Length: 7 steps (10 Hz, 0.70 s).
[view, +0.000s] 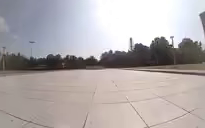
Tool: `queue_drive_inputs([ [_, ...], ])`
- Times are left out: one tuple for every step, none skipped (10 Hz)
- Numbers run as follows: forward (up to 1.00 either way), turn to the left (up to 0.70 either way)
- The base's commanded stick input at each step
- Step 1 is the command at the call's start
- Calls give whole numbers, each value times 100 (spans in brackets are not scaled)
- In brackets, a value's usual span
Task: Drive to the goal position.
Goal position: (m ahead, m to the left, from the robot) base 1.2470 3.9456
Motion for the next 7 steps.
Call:
queue_drive_inputs([
  [70,0],
  [70,0],
  [70,0],
  [70,0],
  [70,0],
  [70,0],
  [70,0],
])
